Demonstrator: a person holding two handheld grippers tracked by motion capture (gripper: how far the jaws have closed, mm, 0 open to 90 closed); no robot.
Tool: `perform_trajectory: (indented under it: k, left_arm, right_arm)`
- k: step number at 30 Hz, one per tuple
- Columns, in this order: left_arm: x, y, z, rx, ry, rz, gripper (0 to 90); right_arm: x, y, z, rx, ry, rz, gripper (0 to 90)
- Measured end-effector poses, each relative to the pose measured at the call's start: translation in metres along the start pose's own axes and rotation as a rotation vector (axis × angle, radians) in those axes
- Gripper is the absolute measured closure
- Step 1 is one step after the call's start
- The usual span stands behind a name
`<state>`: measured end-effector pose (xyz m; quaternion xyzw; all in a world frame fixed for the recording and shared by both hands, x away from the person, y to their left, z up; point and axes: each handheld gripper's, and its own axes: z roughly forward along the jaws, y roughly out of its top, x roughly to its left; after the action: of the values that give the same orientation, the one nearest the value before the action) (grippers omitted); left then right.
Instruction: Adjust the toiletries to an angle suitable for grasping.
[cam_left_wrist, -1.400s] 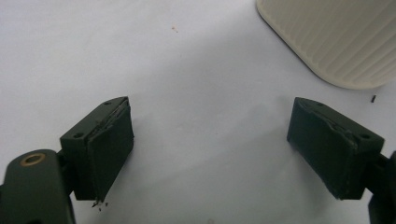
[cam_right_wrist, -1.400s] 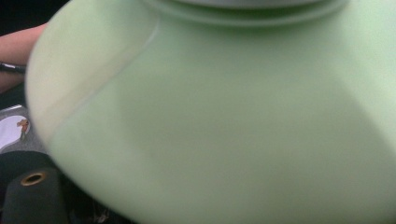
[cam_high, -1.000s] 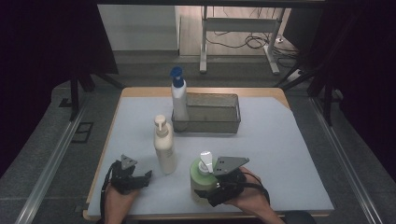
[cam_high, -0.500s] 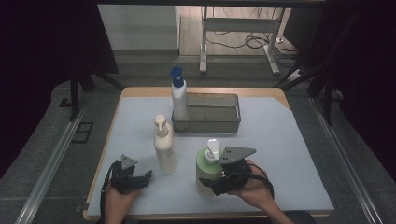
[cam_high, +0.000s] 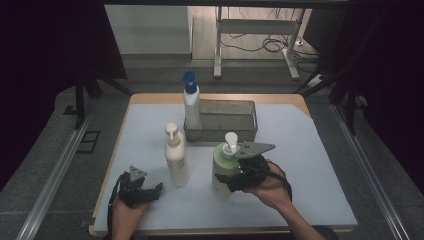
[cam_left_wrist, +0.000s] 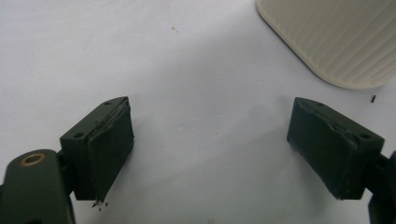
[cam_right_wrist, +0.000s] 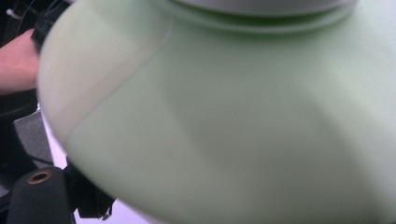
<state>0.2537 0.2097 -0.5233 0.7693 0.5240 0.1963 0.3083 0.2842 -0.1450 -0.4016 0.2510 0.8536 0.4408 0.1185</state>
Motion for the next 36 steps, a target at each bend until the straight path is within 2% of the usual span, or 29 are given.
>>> perform_trajectory:
  k: [19,27,36]
  left_arm:
    - [0.000,0.000,0.000,-0.003,0.001,-0.001,14.4]
    - [0.000,0.000,0.000,-0.004,0.002,0.000,14.4]
    - [0.000,0.000,0.000,-0.004,0.001,0.000,14.3]
  right_arm:
    - [-0.025,0.037,0.010,-0.019,-0.051,0.019,12.8]
    - [-0.038,0.049,0.014,-0.030,-0.081,0.022,12.8]
    - [-0.052,0.061,0.020,-0.039,-0.101,0.046,12.8]
